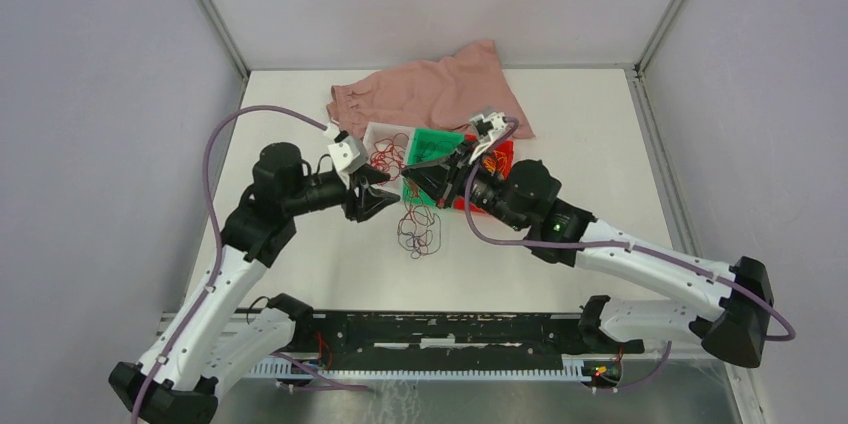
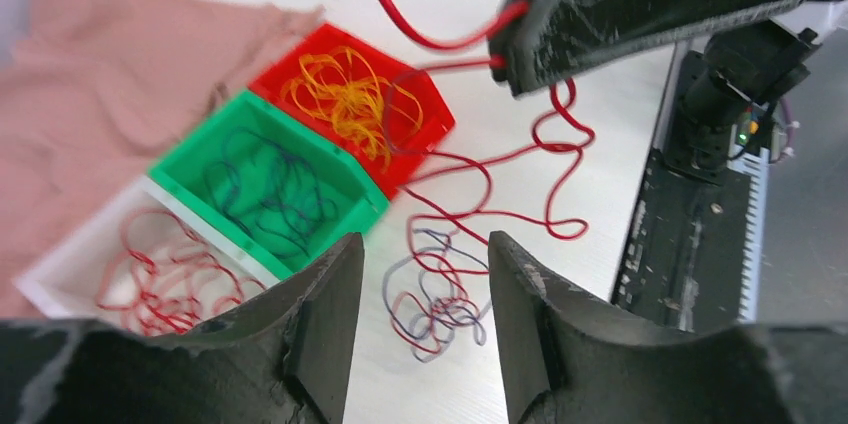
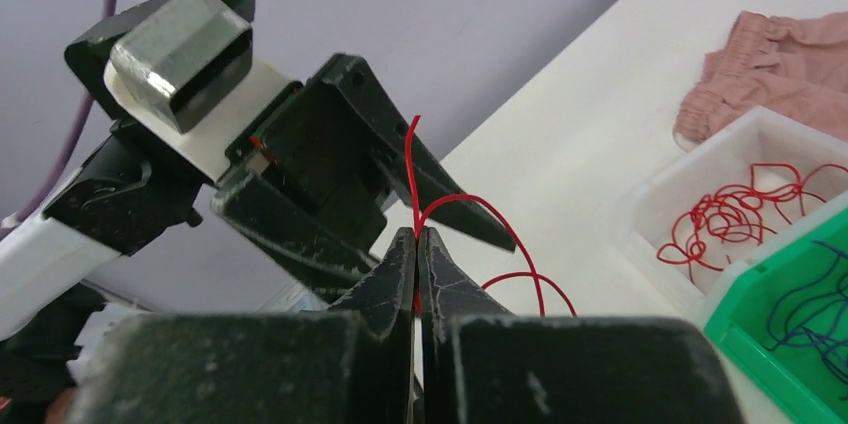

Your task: Untangle the cables

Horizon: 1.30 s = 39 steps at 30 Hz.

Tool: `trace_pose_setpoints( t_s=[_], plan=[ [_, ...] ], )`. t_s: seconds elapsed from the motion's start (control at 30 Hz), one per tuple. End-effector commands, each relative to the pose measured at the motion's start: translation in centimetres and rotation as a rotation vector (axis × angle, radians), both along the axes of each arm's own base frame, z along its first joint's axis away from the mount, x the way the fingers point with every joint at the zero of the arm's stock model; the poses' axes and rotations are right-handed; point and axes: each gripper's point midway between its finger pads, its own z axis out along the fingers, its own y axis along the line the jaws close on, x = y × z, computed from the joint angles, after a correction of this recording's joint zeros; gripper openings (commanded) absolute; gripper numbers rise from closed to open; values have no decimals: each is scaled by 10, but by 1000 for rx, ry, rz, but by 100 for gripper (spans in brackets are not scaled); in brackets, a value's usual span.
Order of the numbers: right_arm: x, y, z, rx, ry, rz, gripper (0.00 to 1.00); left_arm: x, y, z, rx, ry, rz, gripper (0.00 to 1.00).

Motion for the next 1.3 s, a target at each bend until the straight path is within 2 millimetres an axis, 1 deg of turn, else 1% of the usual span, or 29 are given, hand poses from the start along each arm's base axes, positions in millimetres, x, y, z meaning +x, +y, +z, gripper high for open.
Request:
trace_pose_setpoints(
  t_s=[0.0, 0.03, 0.1, 0.23, 0.33, 0.4, 0.53, 0.6, 0.77, 0.8, 0.83, 0.87, 0.93, 0.97, 1.03, 1.1, 1.27],
  plan=[
    [-25, -10, 34, 114, -55, 90, 0, -1, 0, 67, -26, -263, -45, 52],
    [-28, -12, 33, 117, -57, 100, 0, -6, -2, 71, -31, -265, -75, 49],
    [-36, -13, 34, 129, -67, 136, 0, -18, -6, 73, -33, -237, -146, 44],
    [-55, -9, 39, 142, -79, 240, 0, -31, -13, 71, -52, -130, -224, 44],
    [-64, -5, 43, 150, -73, 301, 2, -33, -17, 78, -98, -106, -233, 44],
    [-67, -2, 45, 165, -70, 327, 3, -35, -18, 79, -110, -92, -242, 44],
    [-73, -2, 54, 199, -77, 356, 4, -39, -18, 70, -99, -65, -253, 44],
    [-75, -1, 57, 204, -79, 370, 4, -41, -17, 70, -105, -62, -255, 43],
    [-74, 3, 56, 207, -67, 382, 7, -42, -19, 76, -133, -55, -257, 38],
    [-73, 4, 56, 207, -64, 378, 7, -43, -19, 78, -140, -53, -257, 35],
    [-72, 5, 53, 203, -59, 375, 9, -43, -20, 79, -147, -53, -255, 31],
    [-72, 5, 52, 199, -58, 373, 14, -43, -20, 81, -153, -52, -252, 25],
    [-70, 4, 47, 190, -54, 360, 36, -41, -18, 86, -159, -71, -232, 12],
    [-68, 3, 43, 185, -50, 346, 45, -40, -17, 90, -162, -89, -218, 6],
    [-63, -2, 40, 189, -47, 311, 57, -36, -14, 98, -164, -140, -188, 3],
    [-60, -10, 41, 199, -46, 283, 61, -37, -12, 106, -161, -183, -185, 3],
    [-45, -33, 43, 210, -37, 178, 63, -40, -9, 113, -128, -251, -199, 3]
  ],
)
